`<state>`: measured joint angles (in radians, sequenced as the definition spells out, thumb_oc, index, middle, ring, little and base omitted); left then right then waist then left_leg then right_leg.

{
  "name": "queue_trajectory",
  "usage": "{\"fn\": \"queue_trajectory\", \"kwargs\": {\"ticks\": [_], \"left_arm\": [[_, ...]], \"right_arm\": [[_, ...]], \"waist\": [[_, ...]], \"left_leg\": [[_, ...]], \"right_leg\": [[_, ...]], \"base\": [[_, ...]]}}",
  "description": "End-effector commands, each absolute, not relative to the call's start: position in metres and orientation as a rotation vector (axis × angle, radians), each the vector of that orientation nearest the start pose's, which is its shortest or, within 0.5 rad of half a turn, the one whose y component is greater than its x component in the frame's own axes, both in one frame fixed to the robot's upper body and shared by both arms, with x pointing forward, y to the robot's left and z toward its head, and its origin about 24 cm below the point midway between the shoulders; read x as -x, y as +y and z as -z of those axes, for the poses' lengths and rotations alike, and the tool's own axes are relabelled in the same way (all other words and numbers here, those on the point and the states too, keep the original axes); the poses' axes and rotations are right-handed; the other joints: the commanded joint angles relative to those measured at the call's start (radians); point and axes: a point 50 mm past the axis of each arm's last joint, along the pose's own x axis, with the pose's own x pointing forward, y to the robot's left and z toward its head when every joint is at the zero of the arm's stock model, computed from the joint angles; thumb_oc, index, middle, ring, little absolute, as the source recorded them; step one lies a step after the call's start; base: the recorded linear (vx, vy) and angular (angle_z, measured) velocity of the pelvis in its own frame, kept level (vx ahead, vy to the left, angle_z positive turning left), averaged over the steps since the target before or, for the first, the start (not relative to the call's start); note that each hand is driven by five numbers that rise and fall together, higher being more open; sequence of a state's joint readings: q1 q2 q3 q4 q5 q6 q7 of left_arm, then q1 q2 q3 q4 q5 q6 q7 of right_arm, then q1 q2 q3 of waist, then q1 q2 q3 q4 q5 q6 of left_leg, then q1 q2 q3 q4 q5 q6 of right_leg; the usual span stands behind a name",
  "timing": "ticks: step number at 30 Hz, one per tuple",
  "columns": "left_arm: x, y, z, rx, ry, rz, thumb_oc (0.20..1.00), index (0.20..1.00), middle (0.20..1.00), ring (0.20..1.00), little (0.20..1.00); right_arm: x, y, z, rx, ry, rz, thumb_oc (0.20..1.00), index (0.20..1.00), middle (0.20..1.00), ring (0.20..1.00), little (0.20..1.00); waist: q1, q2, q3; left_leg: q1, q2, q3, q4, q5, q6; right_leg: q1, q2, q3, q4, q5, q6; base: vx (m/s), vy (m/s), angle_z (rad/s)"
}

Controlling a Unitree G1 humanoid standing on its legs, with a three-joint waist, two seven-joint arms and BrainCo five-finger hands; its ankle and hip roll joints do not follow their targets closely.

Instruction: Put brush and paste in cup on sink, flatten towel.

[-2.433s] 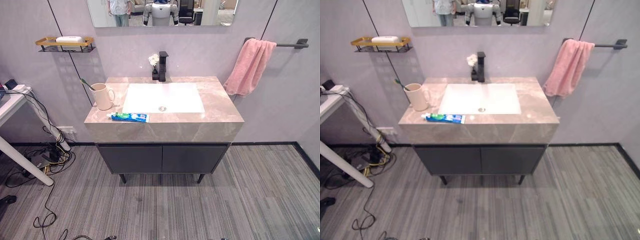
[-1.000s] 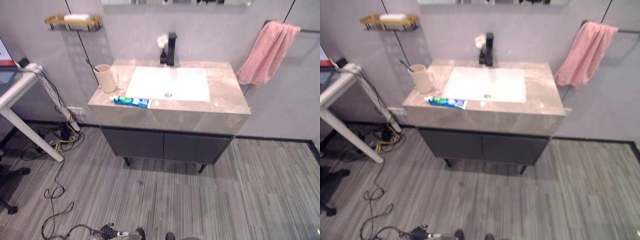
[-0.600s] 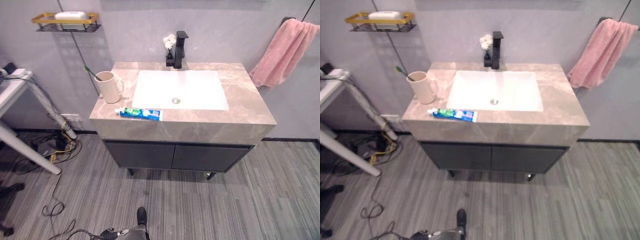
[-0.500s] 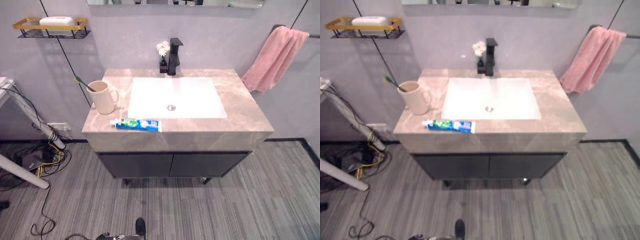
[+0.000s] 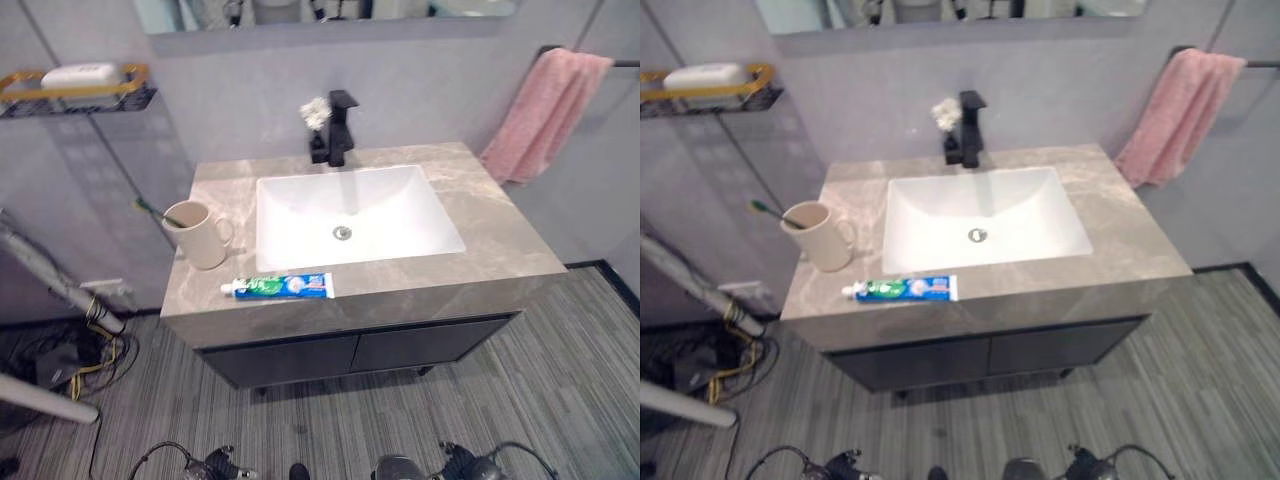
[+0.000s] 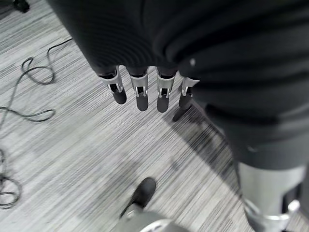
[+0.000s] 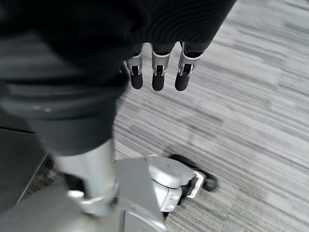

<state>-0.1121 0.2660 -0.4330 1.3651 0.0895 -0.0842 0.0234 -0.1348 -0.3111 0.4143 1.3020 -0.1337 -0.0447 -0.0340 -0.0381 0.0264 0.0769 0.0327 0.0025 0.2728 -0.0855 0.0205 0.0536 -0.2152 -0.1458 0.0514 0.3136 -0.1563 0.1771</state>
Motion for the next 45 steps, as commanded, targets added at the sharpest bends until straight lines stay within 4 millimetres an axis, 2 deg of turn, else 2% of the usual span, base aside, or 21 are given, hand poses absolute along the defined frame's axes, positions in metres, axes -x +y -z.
{"fn": "queue_trajectory", "kwargs": {"ticks": [1, 2, 4, 10, 17, 23, 27, 32, 34, 35, 37, 38, 39, 40, 41, 42, 44, 45], "left_arm": [[-0.124, 0.234, 0.154, -0.667, 1.14, 0.238, 1.0, 1.0, 1.0, 1.0, 1.0], [-0.126, 0.236, 0.153, -0.687, 1.128, 0.247, 1.0, 1.0, 1.0, 1.0, 1.0], [-0.129, 0.242, 0.149, -0.721, 1.102, 0.251, 1.0, 1.0, 1.0, 1.0, 1.0], [-0.123, 0.242, 0.152, -0.701, 1.129, 0.236, 1.0, 1.0, 1.0, 1.0, 1.0], [-0.117, 0.233, 0.156, -0.671, 1.137, 0.245, 1.0, 1.0, 1.0, 1.0, 1.0], [-0.113, 0.231, 0.157, -0.687, 1.131, 0.273, 1.0, 1.0, 1.0, 1.0, 1.0], [-0.112, 0.232, 0.156, -0.713, 1.116, 0.298, 1.0, 1.0, 1.0, 1.0, 1.0], [-0.144, 0.229, 0.139, -0.857, 0.872, 0.382, 1.0, 1.0, 1.0, 1.0, 1.0], [-0.153, 0.228, 0.127, -0.904, 0.745, 0.43, 1.0, 1.0, 1.0, 1.0, 1.0], [-0.15, 0.235, 0.122, -0.924, 0.724, 0.447, 1.0, 1.0, 1.0, 1.0, 1.0], [-0.152, 0.243, 0.1, -0.975, 0.601, 0.52, 1.0, 1.0, 1.0, 1.0, 1.0], [-0.15, 0.258, 0.079, -1.025, 0.545, 0.563, 1.0, 1.0, 1.0, 1.0, 1.0], [-0.149, 0.26, 0.078, -1.026, 0.55, 0.562, 1.0, 1.0, 1.0, 1.0, 1.0], [-0.159, 0.26, 0.057, -1.11, 0.456, 0.637, 1.0, 1.0, 1.0, 1.0, 1.0], [-0.17, 0.257, 0.022, -1.196, 0.326, 0.725, 1.0, 1.0, 1.0, 1.0, 1.0], [-0.176, 0.258, -0.005, -1.234, 0.248, 0.734, 1.0, 1.0, 1.0, 1.0, 1.0], [-0.179, 0.249, -0.072, -1.333, 0.056, 0.818, 1.0, 1.0, 1.0, 1.0, 1.0], [-0.176, 0.252, -0.088, -1.369, 0.044, 0.814, 1.0, 1.0, 1.0, 1.0, 1.0]], "right_arm": [[-0.141, -0.241, 0.145, 0.771, 1.084, -0.271, 1.0, 1.0, 1.0, 1.0, 1.0], [-0.138, -0.244, 0.146, 0.768, 1.097, -0.264, 1.0, 1.0, 1.0, 1.0, 1.0], [-0.122, -0.256, 0.147, 0.769, 1.136, -0.243, 1.0, 1.0, 1.0, 1.0, 1.0], [-0.098, -0.276, 0.149, 0.719, 1.232, -0.143, 1.0, 1.0, 1.0, 1.0, 1.0], [-0.084, -0.271, 0.154, 0.651, 1.282, -0.11, 1.0, 1.0, 1.0, 1.0, 1.0], [-0.089, -0.261, 0.156, 0.661, 1.268, -0.163, 1.0, 1.0, 1.0, 1.0, 1.0], [-0.095, -0.261, 0.155, 0.679, 1.254, -0.175, 1.0, 1.0, 1.0, 1.0, 1.0], [-0.117, -0.264, 0.147, 0.736, 1.17, -0.162, 1.0, 1.0, 1.0, 1.0, 1.0], [-0.122, -0.267, 0.145, 0.772, 1.149, -0.155, 1.0, 1.0, 1.0, 1.0, 1.0], [-0.126, -0.267, 0.144, 0.798, 1.141, -0.171, 1.0, 1.0, 1.0, 1.0, 1.0], [-0.131, -0.272, 0.14, 0.839, 1.117, -0.186, 1.0, 1.0, 1.0, 1.0, 1.0], [-0.135, -0.28, 0.136, 0.837, 1.115, -0.155, 1.0, 1.0, 1.0, 1.0, 1.0], [-0.135, -0.279, 0.137, 0.835, 1.116, -0.16, 1.0, 1.0, 1.0, 1.0, 1.0], [-0.138, -0.286, 0.133, 0.827, 1.111, -0.121, 1.0, 1.0, 1.0, 1.0, 1.0], [-0.14, -0.291, 0.13, 0.813, 1.108, -0.088, 1.0, 1.0, 1.0, 1.0, 1.0], [-0.138, -0.297, 0.128, 0.8, 1.119, -0.059, 1.0, 1.0, 1.0, 1.0, 1.0], [-0.121, -0.314, 0.127, 0.754, 1.19, 0.013, 1.0, 1.0, 1.0, 1.0, 1.0], [-0.114, -0.316, 0.128, 0.74, 1.223, 0.012, 1.0, 1.0, 1.0, 1.0, 1.0]], "waist": [[-0.034, -0.011, 0.002], [-0.038, -0.02, 0.004], [-0.041, -0.027, -0.011], [-0.057, -0.016, -0.027], [-0.057, -0.014, -0.046], [-0.036, -0.015, -0.051], [-0.023, -0.015, -0.048], [0.018, -0.011, -0.023], [0.041, -0.007, -0.011], [0.05, -0.007, -0.01], [0.077, -0.004, -0.003], [0.099, -0.002, -0.001], [0.096, -0.006, -0.003], [0.106, 0.002, 0.002], [0.116, 0.005, 0.007], [0.128, 0.009, 0.006], [0.144, 0.013, 0.001], [0.15, 0.01, -0.006]], "left_leg": [[-0.056, 0.078, -0.11, 0.084, -0.001, -0.094], [-0.054, 0.084, -0.113, 0.093, 0.001, -0.098], [-0.035, 0.099, -0.135, 0.076, 0.014, -0.12], [-0.021, 0.124, -0.146, 0.041, 0.039, -0.142], [-0.002, 0.135, -0.142, -0.002, 0.047, -0.15], [0.001, 0.123, -0.142, -0.002, 0.03, -0.145], [-0.002, 0.113, -0.154, -0.002, 0.024, -0.142], [-0.04, 0.099, -0.198, -0.002, 0.028, -0.139], [-0.061, 0.096, -0.218, -0.002, 0.033, -0.14], [-0.068, 0.095, -0.228, -0.002, 0.035, -0.14], [-0.086, 0.092, -0.246, -0.002, 0.047, -0.14], [-0.096, 0.088, -0.262, -0.002, 0.049, -0.14], [-0.091, 0.088, -0.264, -0.002, 0.039, -0.141], [-0.102, 0.086, -0.271, -0.002, 0.05, -0.14], [-0.109, 0.085, -0.278, -0.002, 0.055, -0.141], [-0.118, 0.083, -0.283, -0.002, 0.058, -0.142], [-0.128, 0.079, -0.3, -0.002, 0.059, -0.145], [-0.123, 0.078, -0.303, -0.002, 0.044, -0.148]], "right_leg": [[0.1, -0.022, -0.01, -0.273, 0.207, -0.016], [0.113, -0.009, 0.007, -0.265, 0.202, -0.022], [0.139, 0.019, -0.004, -0.288, 0.197, -0.04], [0.187, 0.048, -0.021, -0.327, 0.185, -0.057], [0.219, 0.046, -0.036, -0.356, 0.183, -0.057], [0.223, 0.024, -0.037, -0.36, 0.193, -0.043], [0.23, 0.009, -0.047, -0.359, 0.192, -0.036], [0.225, -0.015, -0.09, -0.369, 0.196, -0.023], [0.217, -0.02, -0.11, -0.366, 0.194, -0.019], [0.216, -0.023, -0.12, -0.365, 0.192, -0.017], [0.215, -0.027, -0.139, -0.365, 0.197, -0.014], [0.22, -0.031, -0.156, -0.366, 0.196, -0.01], [0.227, -0.032, -0.158, -0.369, 0.188, -0.009], [0.223, -0.034, -0.165, -0.368, 0.195, -0.007], [0.222, -0.035, -0.173, -0.368, 0.198, -0.004], [0.219, -0.036, -0.18, -0.371, 0.202, -0.003], [0.227, -0.04, -0.199, -0.378, 0.202, 0.001], [0.239, -0.041, -0.208, -0.385, 0.193, 0.004]], "base": [[0.06, -0.175, -0.37], [0.01, -0.155, -0.15], [0.06, -0.224, 0.44], [0.06, -0.122, 0.17], [0.06, -0.02, 0.1], [0.04, 0.048, 0.02], [0.02, 0.06, 0.07], [-0.03, 0.043, 0.21], [-0.05, 0.008, 0.41], [-0.04, 0.006, 0.34], [-0.02, 0.006, 0.26], [0.05, 0.001, 0.24], [0.01, 0.005, 0.22], [-0.02, 0.009, 0.28], [-0.06, 0.02, 0.31], [-0.02, 0.017, 0.37], [0.04, 0.004, 0.32], [0.06, 0.002, 0.4]]}}
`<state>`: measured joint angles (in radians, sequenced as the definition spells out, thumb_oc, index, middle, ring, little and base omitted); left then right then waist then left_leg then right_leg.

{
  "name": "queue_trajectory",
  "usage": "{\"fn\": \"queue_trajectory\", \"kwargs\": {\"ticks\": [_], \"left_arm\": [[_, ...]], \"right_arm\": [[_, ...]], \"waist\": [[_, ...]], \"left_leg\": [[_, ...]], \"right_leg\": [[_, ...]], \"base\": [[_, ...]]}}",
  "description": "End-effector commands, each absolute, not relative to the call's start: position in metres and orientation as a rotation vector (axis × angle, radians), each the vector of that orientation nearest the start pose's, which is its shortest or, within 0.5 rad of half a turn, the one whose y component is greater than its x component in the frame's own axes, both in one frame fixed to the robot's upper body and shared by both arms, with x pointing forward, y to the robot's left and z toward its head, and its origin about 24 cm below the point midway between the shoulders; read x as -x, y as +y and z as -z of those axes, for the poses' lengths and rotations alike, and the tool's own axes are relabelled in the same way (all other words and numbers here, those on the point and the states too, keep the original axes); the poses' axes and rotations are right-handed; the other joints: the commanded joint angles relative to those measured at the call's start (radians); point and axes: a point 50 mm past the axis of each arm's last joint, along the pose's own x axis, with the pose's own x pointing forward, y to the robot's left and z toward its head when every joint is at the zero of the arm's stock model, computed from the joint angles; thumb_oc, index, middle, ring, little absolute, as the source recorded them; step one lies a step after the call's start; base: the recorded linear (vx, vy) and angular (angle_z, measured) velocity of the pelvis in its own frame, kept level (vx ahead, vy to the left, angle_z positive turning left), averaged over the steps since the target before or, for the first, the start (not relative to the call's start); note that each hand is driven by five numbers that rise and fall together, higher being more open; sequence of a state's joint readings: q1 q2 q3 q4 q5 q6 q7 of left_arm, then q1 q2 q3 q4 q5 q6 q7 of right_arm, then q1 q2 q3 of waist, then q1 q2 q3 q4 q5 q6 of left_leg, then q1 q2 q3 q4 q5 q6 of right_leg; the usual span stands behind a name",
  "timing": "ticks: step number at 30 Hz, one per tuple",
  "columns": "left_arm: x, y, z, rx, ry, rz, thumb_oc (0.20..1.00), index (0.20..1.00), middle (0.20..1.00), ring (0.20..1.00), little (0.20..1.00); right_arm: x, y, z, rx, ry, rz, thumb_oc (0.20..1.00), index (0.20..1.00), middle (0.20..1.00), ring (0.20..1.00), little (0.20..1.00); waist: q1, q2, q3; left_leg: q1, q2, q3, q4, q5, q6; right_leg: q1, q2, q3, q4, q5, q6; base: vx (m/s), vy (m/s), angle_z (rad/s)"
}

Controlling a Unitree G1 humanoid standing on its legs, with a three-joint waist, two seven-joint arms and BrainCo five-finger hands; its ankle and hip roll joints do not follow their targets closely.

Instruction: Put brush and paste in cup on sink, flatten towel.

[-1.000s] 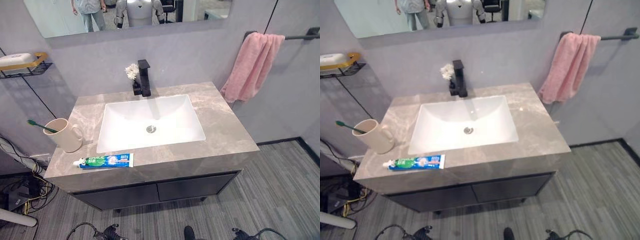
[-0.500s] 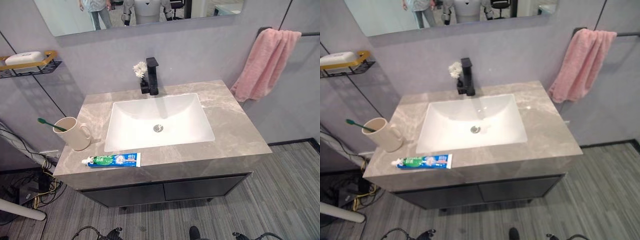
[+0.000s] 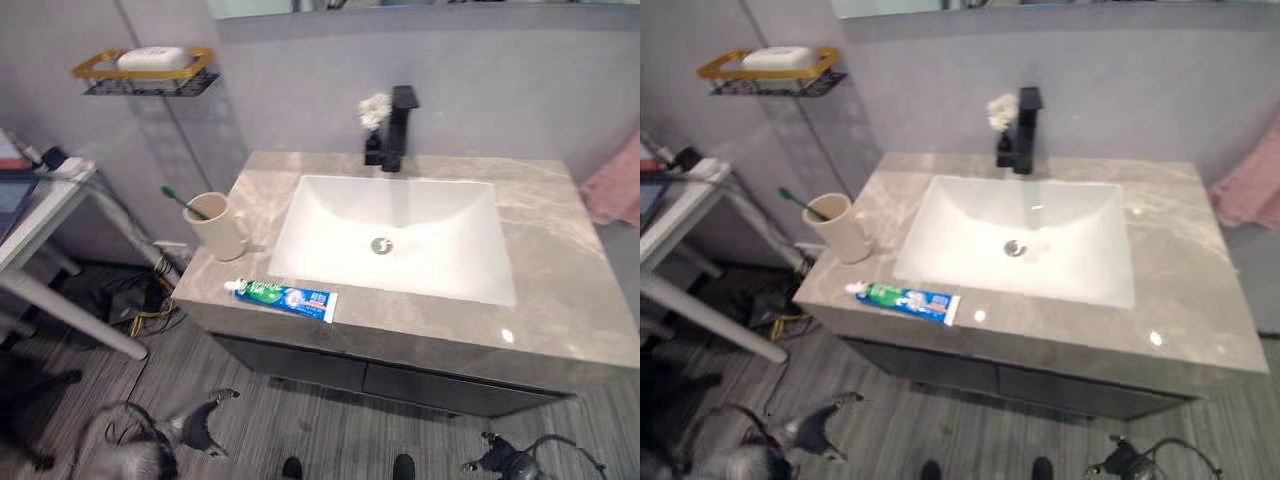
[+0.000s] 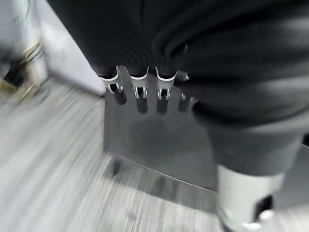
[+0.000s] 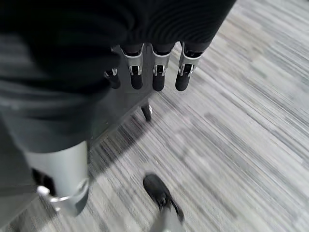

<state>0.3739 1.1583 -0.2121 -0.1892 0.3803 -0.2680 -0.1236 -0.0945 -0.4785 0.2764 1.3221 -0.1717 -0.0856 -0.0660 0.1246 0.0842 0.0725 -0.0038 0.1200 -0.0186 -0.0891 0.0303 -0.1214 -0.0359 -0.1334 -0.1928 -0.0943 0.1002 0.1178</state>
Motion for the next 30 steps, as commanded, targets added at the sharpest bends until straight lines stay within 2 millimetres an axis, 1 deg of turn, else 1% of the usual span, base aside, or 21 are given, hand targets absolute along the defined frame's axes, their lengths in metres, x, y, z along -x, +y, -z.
{"fn": "queue_trajectory", "kwargs": {"ticks": [1, 2, 4, 5, 6, 7, 10, 11, 12, 14, 15, 19, 20, 24, 26, 27, 30], "left_arm": [[-0.178, 0.248, -0.107, -1.403, -0.021, 0.811, 1.0, 1.0, 1.0, 1.0, 1.0], [-0.176, 0.246, -0.12, -1.408, -0.054, 0.802, 1.0, 1.0, 1.0, 1.0, 1.0], [-0.177, 0.242, -0.149, -1.38, -0.171, 0.715, 1.0, 1.0, 1.0, 1.0, 1.0], [-0.177, 0.24, -0.163, -1.366, -0.23, 0.676, 1.0, 1.0, 1.0, 1.0, 1.0], [-0.177, 0.239, -0.17, -1.338, -0.274, 0.634, 1.0, 1.0, 1.0, 1.0, 1.0], [-0.181, 0.239, -0.184, -1.332, -0.351, 0.558, 1.0, 1.0, 1.0, 1.0, 1.0], [-0.182, 0.237, -0.189, -1.319, -0.384, 0.54, 1.0, 1.0, 1.0, 1.0, 1.0], [-0.19, 0.242, -0.191, -1.302, -0.395, 0.49, 1.0, 1.0, 1.0, 1.0, 1.0], [-0.19, 0.242, -0.19, -1.302, -0.396, 0.491, 1.0, 1.0, 1.0, 1.0, 1.0], [-0.198, 0.246, -0.184, -1.243, -0.38, 0.455, 1.0, 1.0, 1.0, 1.0, 1.0], [-0.202, 0.251, -0.177, -1.21, -0.354, 0.43, 1.0, 1.0, 1.0, 1.0, 1.0], [-0.212, 0.259, -0.155, -1.212, -0.285, 0.406, 1.0, 1.0, 1.0, 1.0, 1.0], [-0.212, 0.258, -0.155, -1.212, -0.286, 0.407, 1.0, 1.0, 1.0, 1.0, 1.0], [-0.218, 0.262, -0.137, -1.188, -0.216, 0.405, 1.0, 1.0, 1.0, 1.0, 1.0], [-0.22, 0.261, -0.131, -1.188, -0.203, 0.415, 1.0, 1.0, 1.0, 1.0, 1.0], [-0.221, 0.261, -0.131, -1.187, -0.203, 0.416, 1.0, 1.0, 1.0, 1.0, 1.0], [-0.223, 0.26, -0.126, -1.187, -0.189, 0.423, 1.0, 1.0, 1.0, 1.0, 1.0]], "right_arm": [[-0.108, -0.318, 0.129, 0.727, 1.256, 0.015, 1.0, 1.0, 1.0, 1.0, 1.0], [-0.104, -0.316, 0.132, 0.722, 1.274, -0.005, 1.0, 1.0, 1.0, 1.0, 1.0], [-0.096, -0.314, 0.135, 0.71, 1.303, -0.031, 1.0, 1.0, 1.0, 1.0, 1.0], [-0.091, -0.312, 0.137, 0.7, 1.313, -0.04, 1.0, 1.0, 1.0, 1.0, 1.0], [-0.087, -0.309, 0.139, 0.689, 1.322, -0.052, 1.0, 1.0, 1.0, 1.0, 1.0], [-0.081, -0.304, 0.142, 0.665, 1.334, -0.066, 1.0, 1.0, 1.0, 1.0, 1.0], [-0.08, -0.301, 0.143, 0.65, 1.332, -0.069, 1.0, 1.0, 1.0, 1.0, 1.0], [-0.078, -0.295, 0.146, 0.615, 1.322, -0.075, 1.0, 1.0, 1.0, 1.0, 1.0], [-0.078, -0.295, 0.146, 0.614, 1.323, -0.073, 1.0, 1.0, 1.0, 1.0, 1.0], [-0.079, -0.293, 0.147, 0.597, 1.316, -0.074, 1.0, 1.0, 1.0, 1.0, 1.0], [-0.077, -0.291, 0.148, 0.583, 1.319, -0.073, 1.0, 1.0, 1.0, 1.0, 1.0], [-0.067, -0.291, 0.149, 0.535, 1.325, -0.032, 1.0, 1.0, 1.0, 1.0, 1.0], [-0.067, -0.292, 0.149, 0.535, 1.325, -0.031, 1.0, 1.0, 1.0, 1.0, 1.0], [-0.054, -0.292, 0.151, 0.539, 1.373, -0.035, 1.0, 1.0, 1.0, 1.0, 1.0], [-0.052, -0.295, 0.15, 0.533, 1.381, -0.015, 1.0, 1.0, 1.0, 1.0, 1.0], [-0.051, -0.295, 0.15, 0.532, 1.381, -0.014, 1.0, 1.0, 1.0, 1.0, 1.0], [-0.048, -0.293, 0.152, 0.526, 1.394, -0.021, 1.0, 1.0, 1.0, 1.0, 1.0]], "waist": [[-0.005, -0.044, -0.002], [0.0, -0.048, -0.008], [0.006, -0.049, -0.013], [0.005, -0.053, -0.015], [0.002, -0.057, -0.017], [-0.005, -0.06, -0.022], [-0.011, -0.061, -0.025], [-0.036, -0.065, -0.027], [-0.033, -0.064, -0.028], [-0.048, -0.066, -0.026], [-0.062, -0.07, -0.026], [-0.087, -0.069, -0.022], [-0.085, -0.069, -0.022], [-0.116, -0.079, -0.015], [-0.129, -0.085, -0.015], [-0.126, -0.085, -0.016], [-0.136, -0.092, -0.017]], "left_leg": [[-0.091, -0.041, -0.017, 0.002, 0.045, 0.027], [-0.089, -0.041, -0.022, 0.002, 0.034, 0.024], [-0.092, -0.042, -0.031, 0.002, 0.039, 0.021], [-0.096, -0.042, -0.035, 0.002, 0.042, 0.018], [-0.099, -0.042, -0.038, 0.002, 0.044, 0.017], [-0.105, -0.042, -0.042, 0.002, 0.047, 0.014], [-0.109, -0.042, -0.042, 0.002, 0.048, 0.013], [-0.108, -0.039, -0.028, 0.002, 0.046, 0.011], [-0.109, -0.039, -0.027, 0.002, 0.046, 0.011], [-0.106, -0.037, -0.014, 0.002, 0.044, 0.012], [-0.102, -0.036, -0.007, 0.002, 0.042, 0.012], [-0.091, -0.032, 0.037, 0.002, 0.029, 0.016], [-0.091, -0.032, 0.038, 0.002, 0.029, 0.016], [-0.09, -0.031, 0.094, 0.002, 0.016, 0.02], [-0.096, -0.03, 0.121, 0.002, 0.01, 0.024], [-0.097, -0.03, 0.123, 0.002, 0.009, 0.024], [-0.097, -0.031, 0.144, 0.002, 0.002, 0.029]], "right_leg": [[0.063, -0.057, 0.028, 0.021, -0.056, 0.063], [0.073, -0.057, 0.023, 0.014, -0.062, 0.065], [0.078, -0.059, 0.014, 0.011, -0.062, 0.064], [0.077, -0.059, 0.009, 0.01, -0.062, 0.064], [0.076, -0.058, 0.006, 0.009, -0.062, 0.064], [0.073, -0.058, 0.002, 0.009, -0.063, 0.062], [0.07, -0.058, 0.003, 0.008, -0.062, 0.062], [0.061, -0.058, 0.017, 0.007, -0.058, 0.062], [0.061, -0.058, 0.018, 0.007, -0.058, 0.062], [0.048, -0.058, 0.036, 0.007, -0.053, 0.065], [0.044, -0.059, 0.046, 0.007, -0.05, 0.065], [0.021, -0.063, 0.087, 0.007, -0.037, 0.073], [0.02, -0.062, 0.088, 0.007, -0.037, 0.073], [-0.031, -0.068, 0.148, 0.007, -0.013, 0.086], [-0.06, -0.07, 0.178, 0.007, -0.001, 0.093], [-0.063, -0.07, 0.181, 0.007, 0.0, 0.093], [-0.083, -0.069, 0.203, 0.007, 0.008, 0.098]], "base": [[0.1, -0.01, 0.38], [0.04, 0.004, 0.4], [0.04, -0.006, 0.21], [0.01, -0.017, 0.05], [0.02, -0.031, 0.04], [0.02, -0.025, 0.03], [0.02, -0.006, 0.04], [0.01, 0.004, 0.06], [0.01, 0.009, 0.04], [-0.01, 0.013, -0.15], [0.01, 0.024, -0.3], [0.01, 0.038, -0.3], [0.0, 0.033, -0.42], [-0.03, 0.064, -0.3], [-0.03, 0.072, -0.59], [-0.01, 0.058, -0.49], [0.01, 0.042, -0.27]]}}
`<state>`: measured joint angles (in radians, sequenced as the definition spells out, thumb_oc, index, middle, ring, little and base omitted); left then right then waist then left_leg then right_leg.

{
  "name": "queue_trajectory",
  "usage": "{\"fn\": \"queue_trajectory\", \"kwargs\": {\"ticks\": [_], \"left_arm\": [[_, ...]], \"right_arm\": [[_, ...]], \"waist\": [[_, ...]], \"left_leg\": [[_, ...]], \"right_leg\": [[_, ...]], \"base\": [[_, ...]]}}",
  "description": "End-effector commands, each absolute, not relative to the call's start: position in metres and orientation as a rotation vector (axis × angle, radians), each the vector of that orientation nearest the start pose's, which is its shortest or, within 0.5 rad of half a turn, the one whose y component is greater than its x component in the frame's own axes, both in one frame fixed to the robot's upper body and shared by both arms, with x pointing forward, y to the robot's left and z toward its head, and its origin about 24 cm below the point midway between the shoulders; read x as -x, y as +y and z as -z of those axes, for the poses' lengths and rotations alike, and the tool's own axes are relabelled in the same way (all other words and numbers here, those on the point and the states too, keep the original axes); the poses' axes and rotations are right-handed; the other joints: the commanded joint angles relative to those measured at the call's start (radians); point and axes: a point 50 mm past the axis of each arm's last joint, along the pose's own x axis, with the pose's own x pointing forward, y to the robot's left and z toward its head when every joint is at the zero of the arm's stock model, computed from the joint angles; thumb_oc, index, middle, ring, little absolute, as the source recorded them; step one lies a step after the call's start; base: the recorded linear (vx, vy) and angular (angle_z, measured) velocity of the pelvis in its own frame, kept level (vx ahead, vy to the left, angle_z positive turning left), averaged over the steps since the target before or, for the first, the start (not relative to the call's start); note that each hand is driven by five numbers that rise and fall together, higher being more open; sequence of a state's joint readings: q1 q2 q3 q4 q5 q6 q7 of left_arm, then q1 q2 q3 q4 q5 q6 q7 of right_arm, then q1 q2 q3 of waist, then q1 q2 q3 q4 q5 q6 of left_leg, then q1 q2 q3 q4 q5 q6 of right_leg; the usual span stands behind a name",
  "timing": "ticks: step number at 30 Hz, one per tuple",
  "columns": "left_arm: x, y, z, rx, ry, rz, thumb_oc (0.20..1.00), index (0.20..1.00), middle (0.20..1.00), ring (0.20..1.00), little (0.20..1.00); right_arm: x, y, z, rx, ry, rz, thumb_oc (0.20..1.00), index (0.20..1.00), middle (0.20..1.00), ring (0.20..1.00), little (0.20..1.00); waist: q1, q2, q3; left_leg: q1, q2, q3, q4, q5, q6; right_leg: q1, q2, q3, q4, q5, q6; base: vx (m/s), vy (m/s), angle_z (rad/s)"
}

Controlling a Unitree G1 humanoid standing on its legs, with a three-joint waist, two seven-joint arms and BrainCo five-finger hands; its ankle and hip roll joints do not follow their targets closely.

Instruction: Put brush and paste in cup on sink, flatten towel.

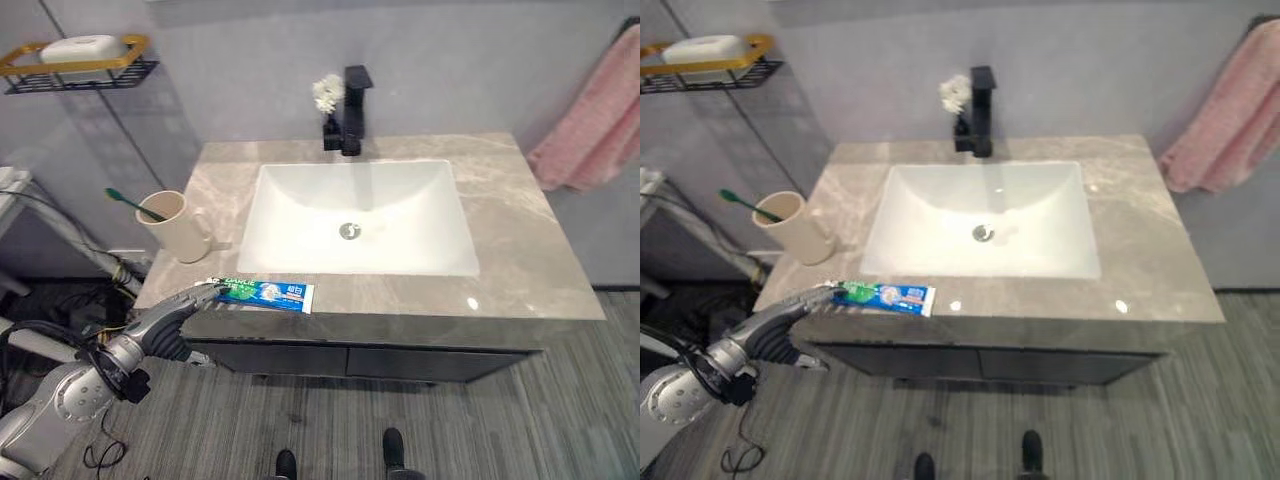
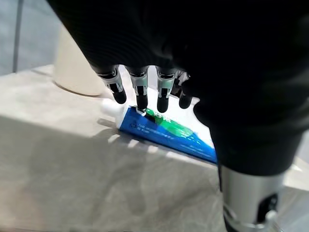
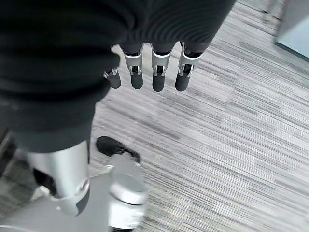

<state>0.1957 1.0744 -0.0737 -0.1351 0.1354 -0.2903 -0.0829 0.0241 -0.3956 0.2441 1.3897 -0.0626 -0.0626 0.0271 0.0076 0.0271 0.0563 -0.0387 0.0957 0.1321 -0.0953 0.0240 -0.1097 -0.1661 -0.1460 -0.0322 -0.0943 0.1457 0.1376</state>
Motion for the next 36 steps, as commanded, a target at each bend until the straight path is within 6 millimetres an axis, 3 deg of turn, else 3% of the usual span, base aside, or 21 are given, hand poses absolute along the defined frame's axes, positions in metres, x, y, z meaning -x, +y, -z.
{"fn": "queue_trajectory", "kwargs": {"ticks": [1, 10, 15, 22, 27, 31, 35, 36], "left_arm": [[-0.223, 0.259, -0.126, -1.187, -0.189, 0.423, 1.0, 1.0, 1.0, 1.0, 1.0], [-0.223, 0.266, -0.116, -1.185, -0.135, 0.402, 1.0, 1.0, 1.0, 1.0, 1.0], [-0.223, 0.27, -0.105, -1.19, -0.073, 0.419, 1.0, 1.0, 1.0, 1.0, 1.0], [-0.223, 0.271, -0.106, -1.222, -0.041, 0.47, 1.0, 1.0, 1.0, 1.0, 1.0], [-0.227, 0.268, -0.092, -1.209, 0.008, 0.527, 1.0, 1.0, 1.0, 1.0, 1.0], [-0.243, 0.244, -0.073, -1.233, 0.059, 0.733, 1.0, 1.0, 1.0, 1.0, 1.0], [-0.263, 0.217, -0.072, -1.291, 0.018, 0.866, 1.0, 1.0, 1.0, 1.0, 1.0], [-0.27, 0.208, -0.075, -1.319, 0.001, 0.91, 0.846, 0.846, 0.846, 0.846, 0.846]], "right_arm": [[-0.048, -0.293, 0.152, 0.526, 1.394, -0.02, 1.0, 1.0, 1.0, 1.0, 1.0], [-0.051, -0.291, 0.152, 0.526, 1.378, -0.033, 1.0, 1.0, 1.0, 1.0, 1.0], [-0.056, -0.295, 0.149, 0.547, 1.362, -0.03, 1.0, 1.0, 1.0, 1.0, 1.0], [-0.069, -0.298, 0.145, 0.575, 1.311, -0.045, 1.0, 1.0, 1.0, 1.0, 1.0], [-0.079, -0.297, 0.144, 0.607, 1.27, -0.08, 1.0, 1.0, 1.0, 1.0, 1.0], [-0.089, -0.293, 0.142, 0.666, 1.235, -0.153, 1.0, 1.0, 1.0, 1.0, 1.0], [-0.094, -0.296, 0.139, 0.694, 1.222, -0.161, 1.0, 1.0, 1.0, 1.0, 1.0], [-0.094, -0.297, 0.139, 0.696, 1.219, -0.154, 1.0, 1.0, 1.0, 1.0, 1.0]], "waist": [[-0.017, -0.035, -0.001], [-0.027, -0.048, -0.001], [-0.029, -0.053, -0.002], [-0.031, -0.055, -0.008], [-0.041, -0.053, -0.009], [-0.079, -0.046, -0.015], [-0.096, -0.038, -0.02], [-0.103, -0.036, -0.019]], "left_leg": [[-0.062, -0.007, -0.005, 0.008, 0.008, 0.017], [-0.045, -0.011, 0.038, 0.008, -0.009, 0.025], [-0.043, -0.012, 0.038, 0.008, -0.011, 0.027], [-0.038, -0.011, 0.033, 0.008, -0.013, 0.027], [-0.035, -0.01, 0.036, 0.008, -0.014, 0.026], [-0.034, -0.011, 0.044, 0.008, -0.015, 0.023], [-0.041, -0.012, 0.045, 0.008, -0.014, 0.023], [-0.046, -0.013, 0.047, 0.008, -0.013, 0.023]], "right_leg": [[0.047, -0.057, 0.044, 0.007, -0.038, 0.078], [0.022, -0.062, 0.087, 0.007, -0.023, 0.088], [0.02, -0.065, 0.084, 0.007, -0.021, 0.091], [0.023, -0.066, 0.079, 0.007, -0.023, 0.092], [0.025, -0.067, 0.079, 0.007, -0.023, 0.092], [0.02, -0.07, 0.087, 0.007, -0.022, 0.093], [0.01, -0.071, 0.089, 0.007, -0.017, 0.095], [0.004, -0.07, 0.092, 0.007, -0.014, 0.096]], "base": [[0.01, 0.034, -0.26], [0.03, 0.042, -0.18], [0.01, 0.009, -0.04], [0.01, 0.002, 0.0], [0.0, 0.0, 0.0], [0.01, 0.008, 0.0], [0.01, 0.005, -0.02], [0.0, 0.007, -0.07]]}}
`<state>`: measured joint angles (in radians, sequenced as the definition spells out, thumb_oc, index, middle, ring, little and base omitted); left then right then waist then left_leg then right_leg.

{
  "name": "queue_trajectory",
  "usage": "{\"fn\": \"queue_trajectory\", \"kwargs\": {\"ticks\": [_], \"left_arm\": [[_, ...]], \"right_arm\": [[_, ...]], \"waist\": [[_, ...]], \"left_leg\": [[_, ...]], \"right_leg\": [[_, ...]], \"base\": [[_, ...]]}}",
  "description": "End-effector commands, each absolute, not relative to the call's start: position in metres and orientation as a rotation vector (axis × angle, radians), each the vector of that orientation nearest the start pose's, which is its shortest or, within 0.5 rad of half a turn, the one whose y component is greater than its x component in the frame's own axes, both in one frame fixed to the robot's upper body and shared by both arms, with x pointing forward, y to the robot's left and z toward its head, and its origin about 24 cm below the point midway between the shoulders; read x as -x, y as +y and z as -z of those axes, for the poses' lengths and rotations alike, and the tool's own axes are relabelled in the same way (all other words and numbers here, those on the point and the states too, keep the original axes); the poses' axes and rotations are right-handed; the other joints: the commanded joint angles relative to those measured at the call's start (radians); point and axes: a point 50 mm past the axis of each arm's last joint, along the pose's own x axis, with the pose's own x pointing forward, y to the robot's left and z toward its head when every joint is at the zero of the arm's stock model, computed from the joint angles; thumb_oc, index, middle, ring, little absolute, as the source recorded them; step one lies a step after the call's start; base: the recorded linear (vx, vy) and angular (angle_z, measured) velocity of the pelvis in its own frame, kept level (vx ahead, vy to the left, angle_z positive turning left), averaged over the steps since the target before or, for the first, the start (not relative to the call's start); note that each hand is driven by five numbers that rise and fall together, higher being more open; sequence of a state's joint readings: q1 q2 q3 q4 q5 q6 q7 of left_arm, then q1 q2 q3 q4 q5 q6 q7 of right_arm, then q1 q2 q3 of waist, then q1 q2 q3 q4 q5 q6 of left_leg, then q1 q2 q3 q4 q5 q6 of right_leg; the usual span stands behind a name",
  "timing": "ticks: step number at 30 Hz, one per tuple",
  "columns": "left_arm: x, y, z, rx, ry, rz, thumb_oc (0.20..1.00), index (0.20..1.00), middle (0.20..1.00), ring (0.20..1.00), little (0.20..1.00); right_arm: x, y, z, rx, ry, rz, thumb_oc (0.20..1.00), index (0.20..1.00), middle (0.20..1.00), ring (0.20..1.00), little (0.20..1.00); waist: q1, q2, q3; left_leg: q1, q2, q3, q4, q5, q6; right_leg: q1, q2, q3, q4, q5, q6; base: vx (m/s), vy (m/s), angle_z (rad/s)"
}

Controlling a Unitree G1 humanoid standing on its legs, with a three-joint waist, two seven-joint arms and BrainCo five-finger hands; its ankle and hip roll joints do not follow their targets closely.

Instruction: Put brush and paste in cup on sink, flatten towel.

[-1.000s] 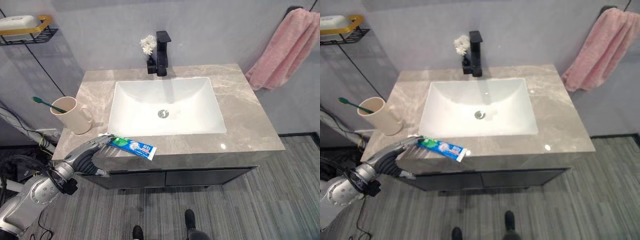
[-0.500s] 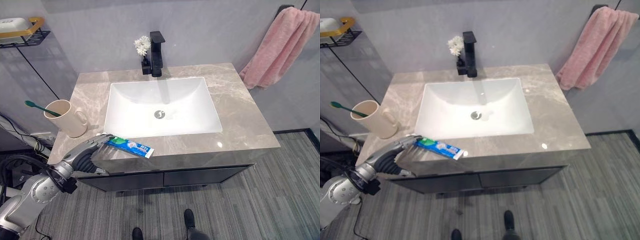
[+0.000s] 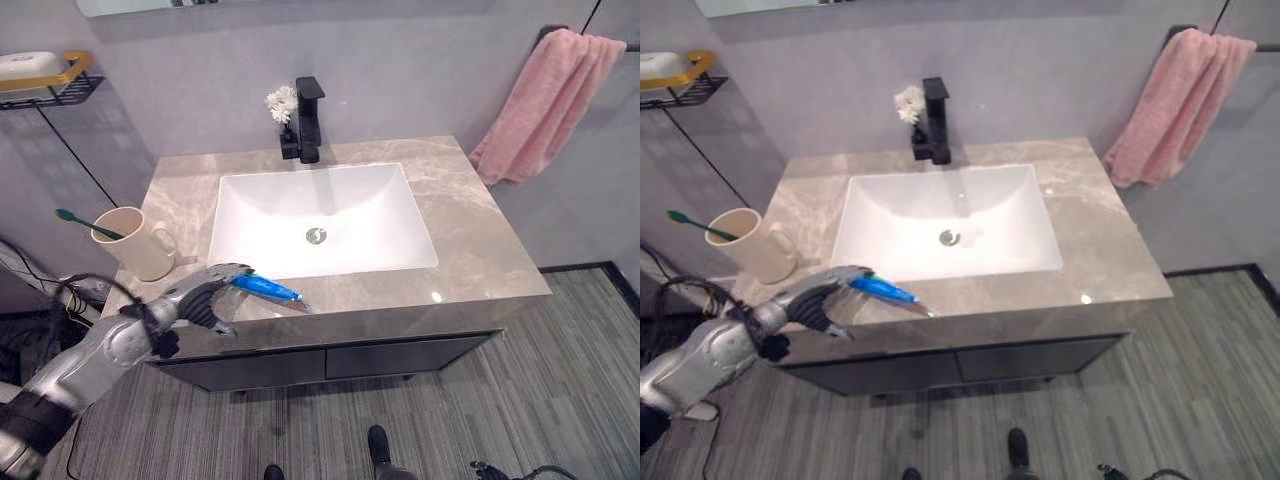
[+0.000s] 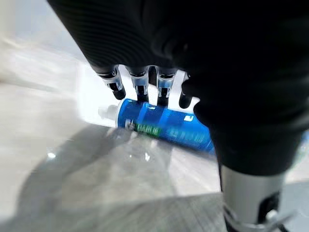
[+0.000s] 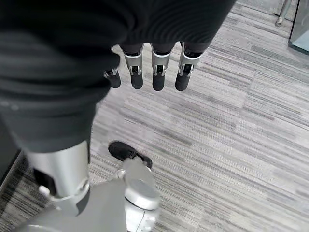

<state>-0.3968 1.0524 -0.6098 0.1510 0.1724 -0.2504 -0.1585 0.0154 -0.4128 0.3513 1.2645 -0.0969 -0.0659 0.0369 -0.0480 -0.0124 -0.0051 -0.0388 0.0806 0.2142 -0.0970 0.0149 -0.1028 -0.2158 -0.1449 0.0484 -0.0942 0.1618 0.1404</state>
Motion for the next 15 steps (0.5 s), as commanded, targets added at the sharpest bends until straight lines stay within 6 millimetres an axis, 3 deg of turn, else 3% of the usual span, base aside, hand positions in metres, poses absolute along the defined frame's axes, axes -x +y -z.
{"fn": "queue_trajectory", "kwargs": {"ticks": [1, 2, 3, 9, 15], "left_arm": [[-0.274, 0.205, -0.077, -1.332, -0.01, 0.912, 0.385, 0.385, 0.385, 0.385, 0.385], [-0.276, 0.198, -0.08, -1.356, -0.035, 0.941, 0.216, 0.216, 0.216, 0.216, 0.216], [-0.28, 0.193, -0.082, -1.385, -0.051, 0.962, 0.2, 0.2, 0.2, 0.2, 0.2], [-0.286, 0.188, -0.081, -1.363, -0.069, 0.941, 0.2, 0.2, 0.2, 0.2, 0.2], [-0.282, 0.196, -0.067, -1.295, -0.02, 0.872, 0.2, 0.2, 0.2, 0.2, 0.2]], "right_arm": [[-0.094, -0.298, 0.138, 0.698, 1.219, -0.152, 1.0, 1.0, 1.0, 1.0, 1.0], [-0.094, -0.299, 0.138, 0.703, 1.223, -0.151, 1.0, 1.0, 1.0, 1.0, 1.0], [-0.094, -0.3, 0.138, 0.708, 1.226, -0.151, 1.0, 1.0, 1.0, 1.0, 1.0], [-0.086, -0.301, 0.14, 0.693, 1.25, -0.131, 1.0, 1.0, 1.0, 1.0, 1.0], [-0.072, -0.302, 0.142, 0.668, 1.288, -0.112, 1.0, 1.0, 1.0, 1.0, 1.0]], "waist": [[-0.048, 0.005, 0.043], [-0.055, 0.008, 0.042], [-0.059, 0.009, 0.041], [-0.061, 0.015, 0.04], [-0.065, 0.016, 0.036]], "left_leg": [[-0.047, 0.002, -0.034, 0.01, -0.003, 0.016], [-0.048, 0.003, -0.032, 0.01, -0.003, 0.016], [-0.051, 0.003, -0.032, 0.01, -0.003, 0.017], [-0.039, 0.006, -0.015, 0.01, -0.007, 0.015], [-0.01, 0.012, -0.005, 0.01, -0.016, 0.013]], "right_leg": [[0.05, -0.072, 0.012, 0.007, -0.029, 0.094], [0.047, -0.072, 0.014, 0.007, -0.027, 0.094], [0.043, -0.071, 0.017, 0.007, -0.026, 0.095], [0.041, -0.069, 0.034, 0.007, -0.025, 0.095], [0.056, -0.066, 0.041, 0.007, -0.03, 0.093]], "base": [[0.0, 0.004, -0.08], [0.0, -0.002, -0.12], [0.01, 0.001, -0.11], [0.02, -0.002, -0.09], [0.03, -0.002, -0.11]]}}
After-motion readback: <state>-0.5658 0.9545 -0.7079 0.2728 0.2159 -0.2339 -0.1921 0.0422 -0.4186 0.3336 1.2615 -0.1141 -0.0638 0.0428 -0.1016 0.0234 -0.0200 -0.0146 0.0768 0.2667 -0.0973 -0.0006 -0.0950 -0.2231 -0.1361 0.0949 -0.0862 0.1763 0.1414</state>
